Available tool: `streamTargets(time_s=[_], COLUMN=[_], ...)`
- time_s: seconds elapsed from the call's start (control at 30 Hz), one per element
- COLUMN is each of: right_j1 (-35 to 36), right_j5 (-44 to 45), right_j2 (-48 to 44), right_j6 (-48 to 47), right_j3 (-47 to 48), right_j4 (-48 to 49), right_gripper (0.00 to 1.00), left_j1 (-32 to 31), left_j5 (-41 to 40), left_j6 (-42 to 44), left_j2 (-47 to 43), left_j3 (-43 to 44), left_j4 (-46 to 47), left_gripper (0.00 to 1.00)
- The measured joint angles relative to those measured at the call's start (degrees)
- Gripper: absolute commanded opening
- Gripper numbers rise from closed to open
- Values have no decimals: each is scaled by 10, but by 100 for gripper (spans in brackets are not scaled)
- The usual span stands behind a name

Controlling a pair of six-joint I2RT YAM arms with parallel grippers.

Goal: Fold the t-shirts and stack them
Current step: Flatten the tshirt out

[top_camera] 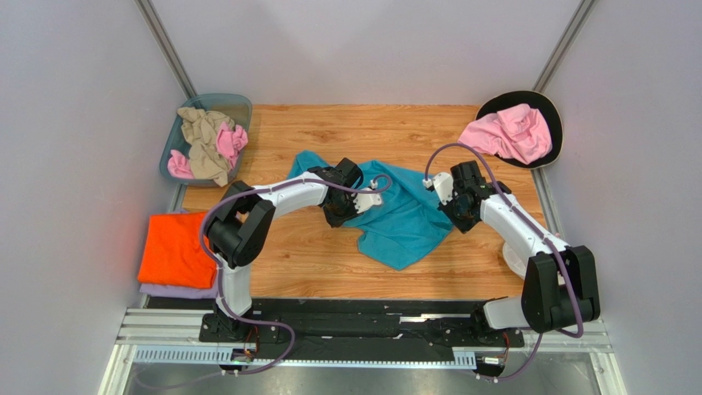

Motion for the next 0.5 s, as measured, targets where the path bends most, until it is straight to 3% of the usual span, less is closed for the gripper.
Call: streamTargets(time_s=[0.27,0.5], right_j1=[0,0], right_j5=[2,16], right_j2=[-1,-22], right_j6=[0,1], right_j3=[0,26], right_j4=[-1,-18], right_gripper=[0,0], left_j1=[-1,-2], left_j5=[-7,-39], left_j6=[-3,-9], left_j2=[-15,-92], left_j3=[-9,-10], left_j4=[-6,-14], left_gripper=[0,0])
